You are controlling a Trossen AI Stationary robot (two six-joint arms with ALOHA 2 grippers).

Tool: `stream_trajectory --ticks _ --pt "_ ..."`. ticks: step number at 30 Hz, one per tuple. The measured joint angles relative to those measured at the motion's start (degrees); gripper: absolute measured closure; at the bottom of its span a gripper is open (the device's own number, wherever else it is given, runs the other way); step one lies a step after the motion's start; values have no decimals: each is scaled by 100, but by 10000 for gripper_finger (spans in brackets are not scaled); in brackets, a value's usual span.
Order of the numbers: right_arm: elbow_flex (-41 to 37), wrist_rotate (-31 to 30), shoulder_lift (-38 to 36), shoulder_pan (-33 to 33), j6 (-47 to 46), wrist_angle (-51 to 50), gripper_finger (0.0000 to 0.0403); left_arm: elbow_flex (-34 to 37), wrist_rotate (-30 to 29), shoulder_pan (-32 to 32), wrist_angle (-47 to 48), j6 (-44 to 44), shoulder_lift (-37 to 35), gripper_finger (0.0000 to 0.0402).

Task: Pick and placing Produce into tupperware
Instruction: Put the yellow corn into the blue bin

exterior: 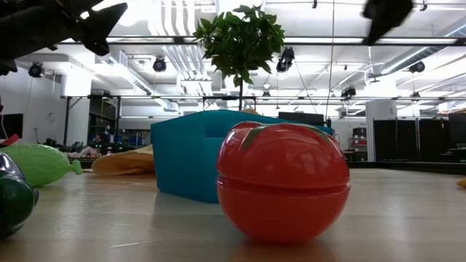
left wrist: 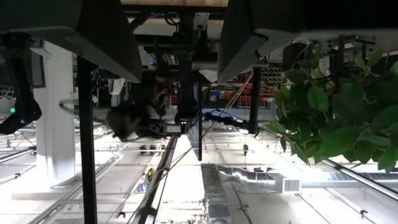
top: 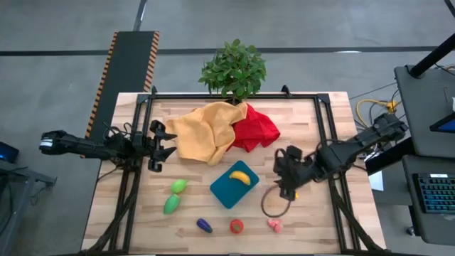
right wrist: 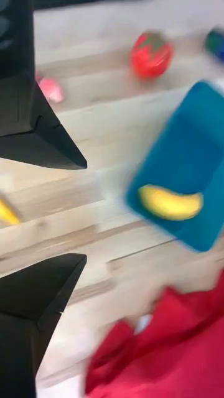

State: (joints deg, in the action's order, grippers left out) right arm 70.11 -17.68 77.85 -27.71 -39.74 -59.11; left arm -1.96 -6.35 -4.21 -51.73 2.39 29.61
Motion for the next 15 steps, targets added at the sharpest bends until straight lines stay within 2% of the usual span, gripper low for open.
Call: stream_trajectory --ticks 5,9,15 --pt "-123 -356 150 -505 -1135 -835 177 0 0 1 -15 0 -1 206" --pt "-487 -669 273 -782 -1643 -873 177 0 -2 0 -24 0 0 206" --pt "-1178 -745 371 -991 -2882 -839 177 0 -4 0 -24 -43 3 206"
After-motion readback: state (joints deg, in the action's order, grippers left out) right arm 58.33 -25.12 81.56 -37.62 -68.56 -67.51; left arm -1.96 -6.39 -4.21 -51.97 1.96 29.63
